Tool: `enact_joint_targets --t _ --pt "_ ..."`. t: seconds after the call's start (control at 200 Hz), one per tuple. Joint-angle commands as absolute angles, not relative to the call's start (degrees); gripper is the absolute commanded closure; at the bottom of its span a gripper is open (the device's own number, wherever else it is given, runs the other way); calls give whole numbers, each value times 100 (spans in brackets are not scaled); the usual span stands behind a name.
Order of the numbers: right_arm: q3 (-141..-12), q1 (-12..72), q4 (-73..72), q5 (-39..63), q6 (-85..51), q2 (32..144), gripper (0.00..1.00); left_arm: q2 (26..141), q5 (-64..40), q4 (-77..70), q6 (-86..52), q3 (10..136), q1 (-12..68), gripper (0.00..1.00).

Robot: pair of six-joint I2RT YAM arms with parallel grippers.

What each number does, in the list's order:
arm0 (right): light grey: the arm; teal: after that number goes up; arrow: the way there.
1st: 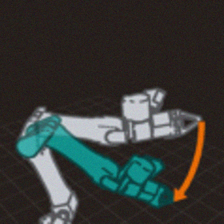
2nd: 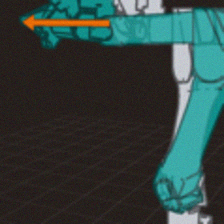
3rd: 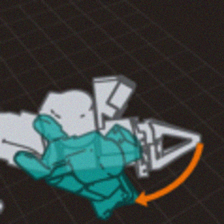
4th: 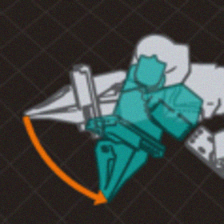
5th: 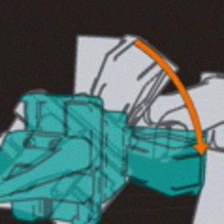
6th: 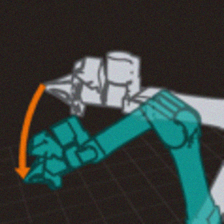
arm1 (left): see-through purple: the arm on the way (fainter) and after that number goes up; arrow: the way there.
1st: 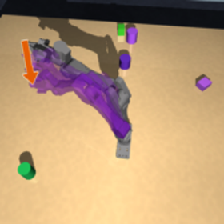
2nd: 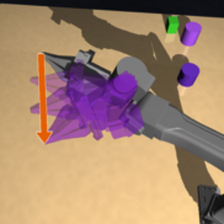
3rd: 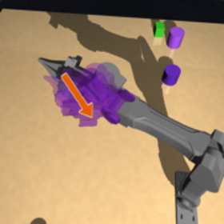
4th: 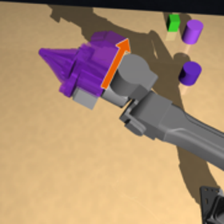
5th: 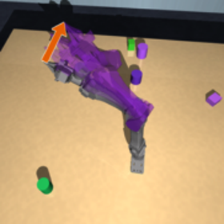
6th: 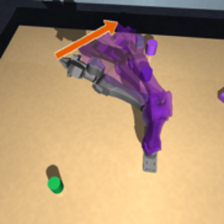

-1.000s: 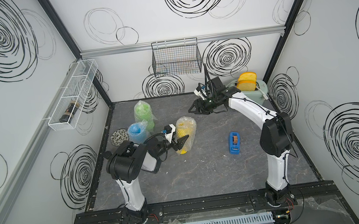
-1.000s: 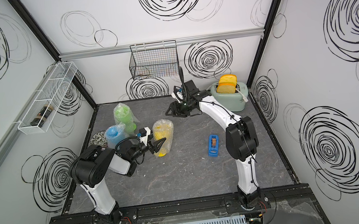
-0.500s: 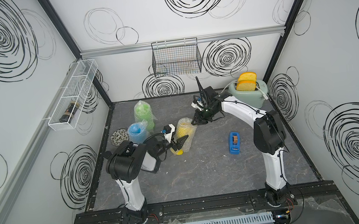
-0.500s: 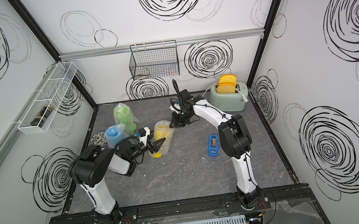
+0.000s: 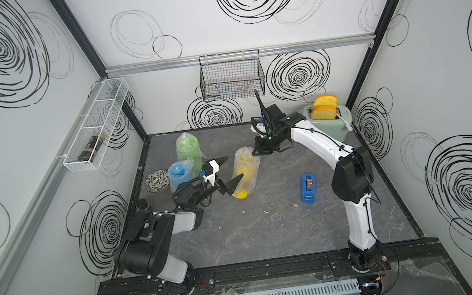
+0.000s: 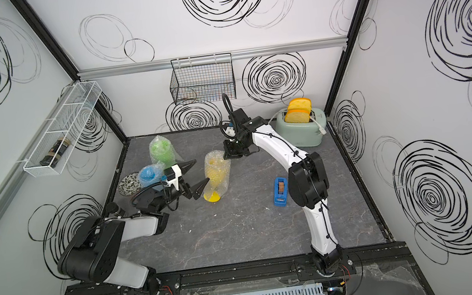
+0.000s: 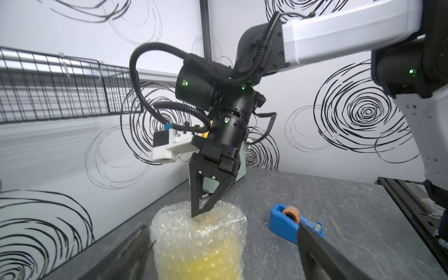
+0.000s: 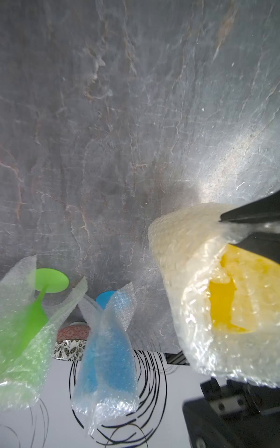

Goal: Wrap wine glasses in bubble wrap
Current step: Pick up the bubble wrap from the center of the board, then place the bubble wrap at the center of the board.

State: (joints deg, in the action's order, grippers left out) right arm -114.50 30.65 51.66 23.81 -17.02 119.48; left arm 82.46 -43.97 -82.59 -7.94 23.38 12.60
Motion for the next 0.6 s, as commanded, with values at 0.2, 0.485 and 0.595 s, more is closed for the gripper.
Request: enact_joint_targets --t 0.2,0.485,0.595 --pt "-11637 3789 5118 1112 -1727 11793 89 6534 -4373 -5085 -1576 2848 -133 3" --pt "-11260 4333 4676 641 -2060 11539 83 6369 -3322 -998 -600 4614 -623 4" --pt "-11316 4539 4669 555 -2139 11567 83 6352 -3209 -681 -634 4810 -684 3"
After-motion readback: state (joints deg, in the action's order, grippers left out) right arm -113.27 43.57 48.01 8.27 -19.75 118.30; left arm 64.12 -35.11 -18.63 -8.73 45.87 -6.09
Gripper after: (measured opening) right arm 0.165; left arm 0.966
